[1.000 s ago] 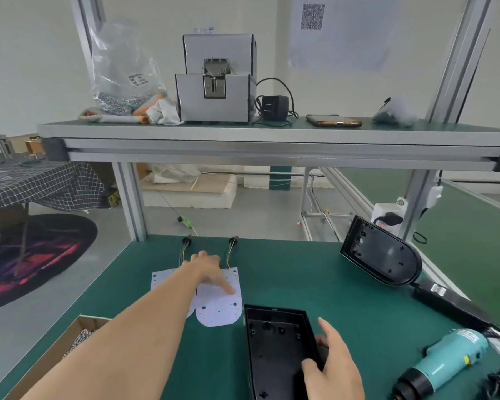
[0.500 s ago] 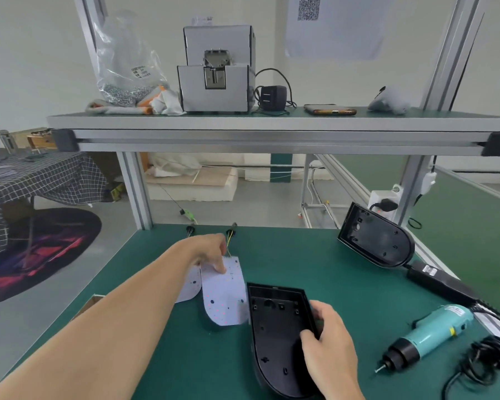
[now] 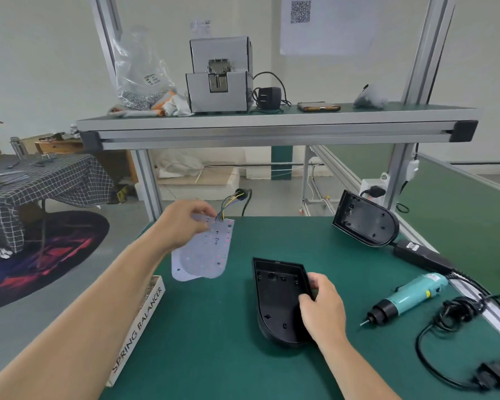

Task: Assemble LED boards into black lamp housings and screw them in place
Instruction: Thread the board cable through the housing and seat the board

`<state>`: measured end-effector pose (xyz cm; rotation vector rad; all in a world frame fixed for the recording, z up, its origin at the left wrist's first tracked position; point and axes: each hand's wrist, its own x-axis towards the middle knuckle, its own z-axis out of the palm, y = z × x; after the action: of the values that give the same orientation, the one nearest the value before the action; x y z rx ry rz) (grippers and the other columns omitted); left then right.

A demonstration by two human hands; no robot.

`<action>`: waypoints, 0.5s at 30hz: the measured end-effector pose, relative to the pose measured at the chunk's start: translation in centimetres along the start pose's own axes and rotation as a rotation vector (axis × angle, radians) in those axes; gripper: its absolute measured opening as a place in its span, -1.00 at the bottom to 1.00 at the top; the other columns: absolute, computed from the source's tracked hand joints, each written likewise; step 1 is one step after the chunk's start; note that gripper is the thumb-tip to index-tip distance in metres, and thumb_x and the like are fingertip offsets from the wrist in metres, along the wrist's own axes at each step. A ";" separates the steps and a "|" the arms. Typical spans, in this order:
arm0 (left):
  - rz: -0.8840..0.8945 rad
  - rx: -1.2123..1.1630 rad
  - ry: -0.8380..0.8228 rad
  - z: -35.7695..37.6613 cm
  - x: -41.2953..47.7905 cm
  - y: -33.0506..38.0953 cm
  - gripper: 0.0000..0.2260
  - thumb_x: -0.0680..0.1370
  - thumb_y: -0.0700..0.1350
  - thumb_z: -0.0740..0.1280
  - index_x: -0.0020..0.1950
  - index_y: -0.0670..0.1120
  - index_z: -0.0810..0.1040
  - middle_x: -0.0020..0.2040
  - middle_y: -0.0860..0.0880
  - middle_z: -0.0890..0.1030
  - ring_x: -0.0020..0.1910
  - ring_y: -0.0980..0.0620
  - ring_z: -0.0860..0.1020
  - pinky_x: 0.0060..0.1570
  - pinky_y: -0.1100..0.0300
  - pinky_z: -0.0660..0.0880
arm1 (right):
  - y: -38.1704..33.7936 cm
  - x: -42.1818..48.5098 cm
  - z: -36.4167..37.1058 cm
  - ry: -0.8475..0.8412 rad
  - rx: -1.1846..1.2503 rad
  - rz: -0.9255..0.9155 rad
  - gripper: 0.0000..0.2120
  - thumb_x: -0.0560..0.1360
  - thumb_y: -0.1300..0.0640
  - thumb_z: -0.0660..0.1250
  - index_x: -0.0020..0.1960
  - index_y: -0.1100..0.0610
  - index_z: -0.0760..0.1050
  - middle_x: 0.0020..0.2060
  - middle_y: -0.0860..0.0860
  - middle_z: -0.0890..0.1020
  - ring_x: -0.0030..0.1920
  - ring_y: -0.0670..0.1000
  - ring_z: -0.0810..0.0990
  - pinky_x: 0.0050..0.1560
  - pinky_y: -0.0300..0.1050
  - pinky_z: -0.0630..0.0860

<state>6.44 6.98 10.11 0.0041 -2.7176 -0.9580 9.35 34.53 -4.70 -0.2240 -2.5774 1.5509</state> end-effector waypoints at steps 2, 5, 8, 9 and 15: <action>0.106 -0.022 0.019 -1.1 -2.5 1.2 -0.66 0.52 -0.26 0.44 -0.14 0.24 0.58 0.04 0.05 0.55 0.06 0.03 0.50 0.04 0.17 0.32 | -0.2 -0.2 -0.2 -0.007 0.023 -0.001 -0.61 0.46 0.28 0.27 0.17 -0.12 0.48 0.11 -0.18 0.57 0.12 -0.06 0.54 0.11 -0.07 0.44; 0.229 -0.173 0.033 -2.5 -6.1 3.1 -0.66 0.53 -0.26 0.43 -0.12 0.23 0.63 0.04 0.04 0.57 0.09 0.01 0.54 0.10 0.10 0.42 | -0.5 -0.7 -0.5 -0.041 0.031 0.010 -0.61 0.46 0.28 0.25 0.18 -0.10 0.48 0.11 -0.16 0.57 0.14 -0.04 0.54 0.11 -0.07 0.44; 0.365 -0.348 0.046 -4.1 -9.2 5.3 -0.78 0.47 -0.15 0.41 -0.10 0.21 0.67 0.07 -0.01 0.53 0.10 -0.05 0.53 0.20 -0.07 0.44 | -0.2 -1.6 -0.4 -0.058 0.014 0.028 -0.60 0.48 0.27 0.23 0.25 -0.06 0.47 0.15 -0.12 0.54 0.14 -0.02 0.52 0.12 -0.06 0.43; 0.411 -0.392 0.056 -4.7 -10.1 6.0 -0.78 0.46 -0.14 0.40 -0.09 0.22 0.67 0.11 0.02 0.51 0.12 0.01 0.53 0.22 -0.04 0.45 | -0.1 -2.0 -0.2 -0.062 0.006 0.038 -0.59 0.49 0.26 0.22 0.29 -0.04 0.45 0.18 -0.10 0.52 0.13 -0.02 0.50 0.11 -0.06 0.42; 0.562 -0.630 0.085 -6.8 -12.7 8.1 -0.84 0.47 -0.17 0.42 -0.10 0.11 0.69 0.22 0.05 0.51 0.32 -0.02 0.46 0.28 0.07 0.47 | -1.1 -2.7 -0.5 -0.048 0.040 0.031 -0.30 0.55 -0.02 0.38 0.58 0.10 0.15 0.43 0.07 0.29 0.34 0.06 0.41 0.34 0.02 0.39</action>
<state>21.09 10.23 17.15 -0.7631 -2.0360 -1.5018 12.06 33.94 -3.54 -0.2267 -2.5885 1.6366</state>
